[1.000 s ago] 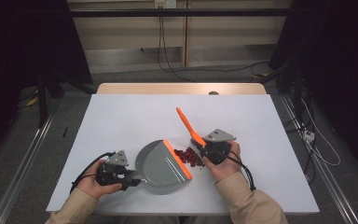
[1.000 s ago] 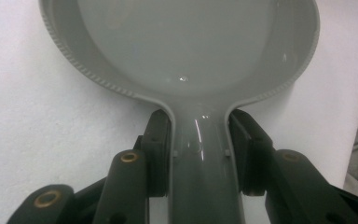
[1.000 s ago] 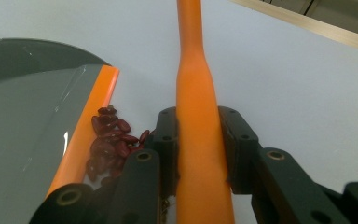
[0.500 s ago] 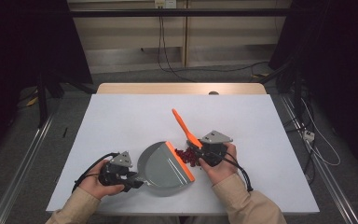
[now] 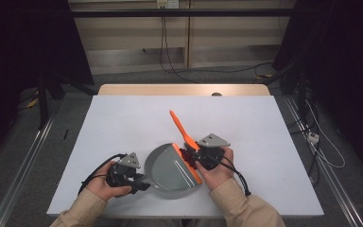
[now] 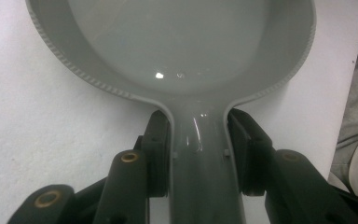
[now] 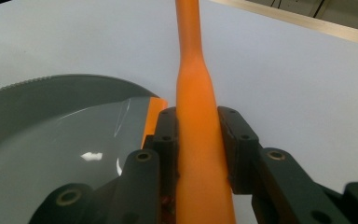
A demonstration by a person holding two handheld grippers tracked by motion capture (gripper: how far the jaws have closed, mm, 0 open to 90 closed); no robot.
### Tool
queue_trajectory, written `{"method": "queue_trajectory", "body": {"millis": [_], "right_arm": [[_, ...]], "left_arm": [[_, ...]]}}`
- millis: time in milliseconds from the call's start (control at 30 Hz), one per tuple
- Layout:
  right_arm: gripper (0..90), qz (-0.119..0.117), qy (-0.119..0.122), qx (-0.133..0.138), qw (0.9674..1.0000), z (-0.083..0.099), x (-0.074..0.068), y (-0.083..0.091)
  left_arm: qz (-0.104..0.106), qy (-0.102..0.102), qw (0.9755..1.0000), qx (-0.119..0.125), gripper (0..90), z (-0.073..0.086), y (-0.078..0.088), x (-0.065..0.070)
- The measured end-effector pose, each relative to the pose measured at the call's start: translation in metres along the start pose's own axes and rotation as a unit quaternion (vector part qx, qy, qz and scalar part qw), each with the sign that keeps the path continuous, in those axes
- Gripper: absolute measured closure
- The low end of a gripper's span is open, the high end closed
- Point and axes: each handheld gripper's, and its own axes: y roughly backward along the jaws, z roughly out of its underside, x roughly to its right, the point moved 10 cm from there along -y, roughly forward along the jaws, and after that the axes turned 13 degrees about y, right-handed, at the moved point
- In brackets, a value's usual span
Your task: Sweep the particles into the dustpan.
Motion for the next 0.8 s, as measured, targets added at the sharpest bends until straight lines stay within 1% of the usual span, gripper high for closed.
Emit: {"method": "queue_trajectory", "body": {"millis": [67, 100, 200, 300, 333, 367, 400, 433, 600, 700, 767, 800], "right_arm": [[70.8, 0.001, 0.001, 0.000, 1.0000, -0.001, -0.002, 0.000], [70.8, 0.000, 0.002, 0.002, 1.0000, -0.001, -0.002, -0.001], [70.7, 0.001, 0.000, 0.003, 1.0000, -0.002, -0.005, -0.002], [70.7, -0.001, 0.003, 0.005, 1.0000, -0.003, -0.008, -0.003], [70.6, -0.001, 0.003, 0.005, 1.0000, -0.004, -0.010, -0.003], [70.6, -0.002, 0.002, 0.006, 1.0000, -0.004, -0.011, -0.004], [70.6, -0.003, 0.006, 0.007, 1.0000, -0.005, -0.012, -0.004], [70.5, -0.003, 0.006, 0.007, 1.0000, -0.005, -0.014, -0.005], [70.6, -0.014, 0.001, 0.016, 0.9998, -0.009, -0.021, -0.006], [70.6, -0.014, 0.008, 0.018, 0.9997, -0.012, -0.024, -0.007], [70.7, -0.019, 0.003, 0.025, 0.9995, -0.015, -0.027, -0.006], [70.8, -0.027, 0.000, 0.030, 0.9992, -0.018, -0.030, -0.004]], "left_arm": [[0.002, -0.003, 1.0000, -0.003, 62.6, 0.000, 0.000, -0.001], [0.003, 0.003, 1.0000, 0.001, 62.6, -0.001, -0.001, 0.000], [0.003, 0.004, 1.0000, 0.002, 62.6, -0.001, -0.001, 0.000], [0.004, 0.007, 1.0000, 0.003, 62.7, -0.002, -0.001, 0.000], [0.003, 0.004, 1.0000, 0.000, 62.7, -0.001, -0.001, -0.001], [0.003, 0.004, 1.0000, 0.000, 62.7, -0.002, -0.001, -0.001], [0.003, 0.009, 0.9999, 0.004, 62.7, -0.002, -0.002, 0.000], [0.003, 0.007, 1.0000, 0.002, 62.8, -0.002, -0.001, -0.001], [0.005, 0.012, 0.9999, 0.005, 62.8, -0.002, -0.001, -0.001], [0.006, 0.014, 0.9999, 0.007, 62.8, -0.002, -0.001, -0.001], [0.007, 0.016, 0.9998, 0.007, 62.8, -0.002, -0.001, -0.001], [0.006, 0.016, 0.9998, 0.007, 62.8, -0.002, -0.001, -0.001]]}}
